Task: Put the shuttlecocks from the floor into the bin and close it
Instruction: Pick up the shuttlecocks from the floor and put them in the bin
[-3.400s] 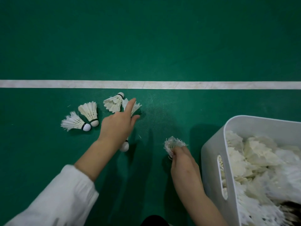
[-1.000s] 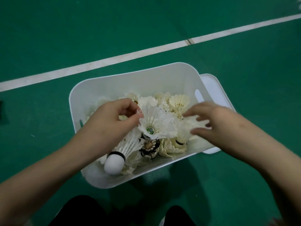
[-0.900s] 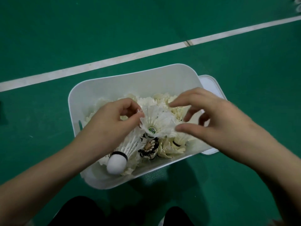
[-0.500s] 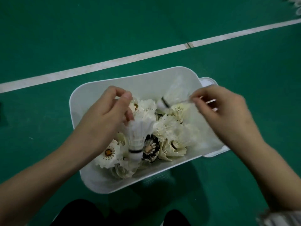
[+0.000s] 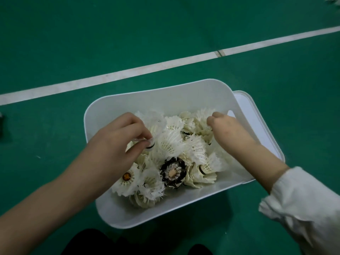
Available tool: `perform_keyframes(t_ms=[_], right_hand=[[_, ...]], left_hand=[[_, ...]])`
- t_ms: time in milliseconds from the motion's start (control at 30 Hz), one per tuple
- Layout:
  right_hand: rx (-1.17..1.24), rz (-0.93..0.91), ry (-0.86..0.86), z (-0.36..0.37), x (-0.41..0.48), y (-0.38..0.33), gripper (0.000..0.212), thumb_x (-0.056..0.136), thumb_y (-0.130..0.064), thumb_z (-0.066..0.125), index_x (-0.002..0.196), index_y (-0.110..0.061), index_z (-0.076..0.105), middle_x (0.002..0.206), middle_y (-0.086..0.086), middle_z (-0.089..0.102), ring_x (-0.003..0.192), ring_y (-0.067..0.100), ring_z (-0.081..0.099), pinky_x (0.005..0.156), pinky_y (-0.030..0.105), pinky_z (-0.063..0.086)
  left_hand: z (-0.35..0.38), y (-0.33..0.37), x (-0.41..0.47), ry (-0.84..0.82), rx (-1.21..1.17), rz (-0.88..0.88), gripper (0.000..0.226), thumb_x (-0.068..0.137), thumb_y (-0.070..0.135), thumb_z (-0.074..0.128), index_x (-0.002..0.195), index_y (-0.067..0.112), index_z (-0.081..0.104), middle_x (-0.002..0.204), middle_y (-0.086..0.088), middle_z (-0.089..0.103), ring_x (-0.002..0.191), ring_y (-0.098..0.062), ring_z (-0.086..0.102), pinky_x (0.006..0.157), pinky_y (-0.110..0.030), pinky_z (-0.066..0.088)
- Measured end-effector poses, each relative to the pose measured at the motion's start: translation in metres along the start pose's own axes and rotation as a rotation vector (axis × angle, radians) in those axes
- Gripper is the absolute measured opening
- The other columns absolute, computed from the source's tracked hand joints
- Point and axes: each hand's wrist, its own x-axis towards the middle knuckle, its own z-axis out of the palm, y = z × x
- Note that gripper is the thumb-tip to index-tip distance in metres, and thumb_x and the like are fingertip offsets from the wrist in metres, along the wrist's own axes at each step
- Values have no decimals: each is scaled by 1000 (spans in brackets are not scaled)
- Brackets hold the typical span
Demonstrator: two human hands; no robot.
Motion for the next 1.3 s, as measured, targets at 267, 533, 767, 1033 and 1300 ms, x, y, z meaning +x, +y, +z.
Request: perform_keyframes(t_ms=[267,533,767,1033,1300], right_hand=[[490,-28,288,-43,-34,-17,25,89,-11,54,112,-20,61,115,-10,54,85,10,58,83,24,47],[629,-276,77,-37,-56,-68,5,85,-19,62,90,-19,60,111,-10,51,81,6,55,73,23,45],[930,-238,-61,-52,-66,-70,12,81,-24,67,94,-22,66,92,-12,61,87,5,60,79,18,50],[386,94,457,-63,-26,-5,14,88,-17,60,86,-6,68,86,6,61,75,21,58,70,31,47],[182,186,12,-12,9,-4,21,89,-17,55,106,-7,64,112,12,59,87,28,57,76,33,43]], left_hand=[[4,-1,3,-9,38,102,6,82,13,65,88,16,68,89,9,58,79,-1,51,74,-5,38],[9,4,-2,-55,-45,228,19,86,28,51,83,15,64,88,7,57,76,-3,51,69,-12,40],[-6,-1,-1,11,-105,206,20,84,32,51,90,18,63,91,10,57,79,2,52,71,-12,42],[-19,-6,3,-10,265,-38,42,87,45,35,125,28,46,113,17,50,99,-3,44,84,-23,37],[-23,-32,-10,51,331,-40,24,89,30,46,98,15,62,92,1,60,80,-21,56,66,-35,47]])
